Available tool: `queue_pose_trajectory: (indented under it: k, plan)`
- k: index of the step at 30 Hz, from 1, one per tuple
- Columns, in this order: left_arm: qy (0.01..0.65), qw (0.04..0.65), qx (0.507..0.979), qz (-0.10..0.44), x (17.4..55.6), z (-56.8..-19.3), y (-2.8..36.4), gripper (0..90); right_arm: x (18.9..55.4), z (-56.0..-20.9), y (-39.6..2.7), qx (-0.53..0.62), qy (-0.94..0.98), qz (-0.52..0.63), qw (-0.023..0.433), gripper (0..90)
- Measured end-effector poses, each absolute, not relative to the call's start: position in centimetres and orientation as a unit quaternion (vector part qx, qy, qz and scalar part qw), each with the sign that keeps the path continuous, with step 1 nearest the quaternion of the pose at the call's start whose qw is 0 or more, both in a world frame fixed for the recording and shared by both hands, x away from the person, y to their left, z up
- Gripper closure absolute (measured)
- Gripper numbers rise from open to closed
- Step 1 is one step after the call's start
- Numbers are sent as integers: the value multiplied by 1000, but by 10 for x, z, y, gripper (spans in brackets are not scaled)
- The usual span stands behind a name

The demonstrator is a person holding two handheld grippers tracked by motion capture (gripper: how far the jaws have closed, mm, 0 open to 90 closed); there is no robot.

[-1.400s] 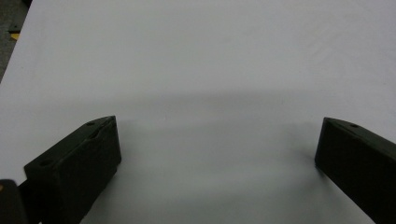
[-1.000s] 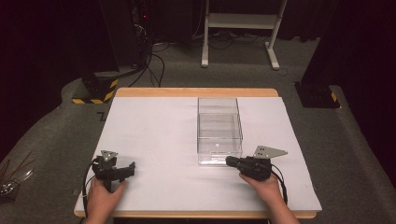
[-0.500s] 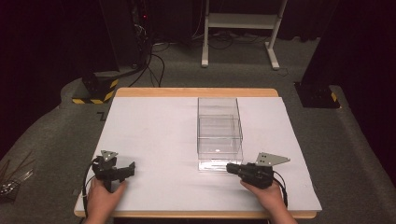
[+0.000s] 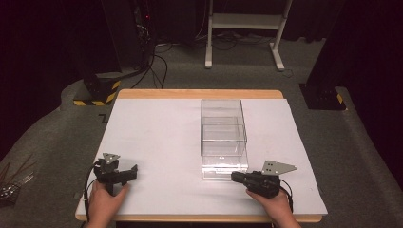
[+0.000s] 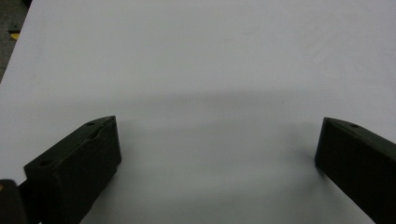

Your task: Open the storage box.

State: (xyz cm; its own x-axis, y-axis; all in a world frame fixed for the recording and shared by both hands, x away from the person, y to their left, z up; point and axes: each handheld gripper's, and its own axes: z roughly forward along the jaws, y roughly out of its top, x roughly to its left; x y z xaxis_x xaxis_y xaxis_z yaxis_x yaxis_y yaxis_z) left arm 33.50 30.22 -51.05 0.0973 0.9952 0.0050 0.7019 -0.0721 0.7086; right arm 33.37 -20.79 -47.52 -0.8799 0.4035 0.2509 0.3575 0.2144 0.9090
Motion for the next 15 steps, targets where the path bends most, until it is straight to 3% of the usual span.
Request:
queue_pose_trajectory:
  k: [15]
  plan:
    - [620,283,685,260,335,-511,302,4,318,-475,-210,234,785,573,17,848]
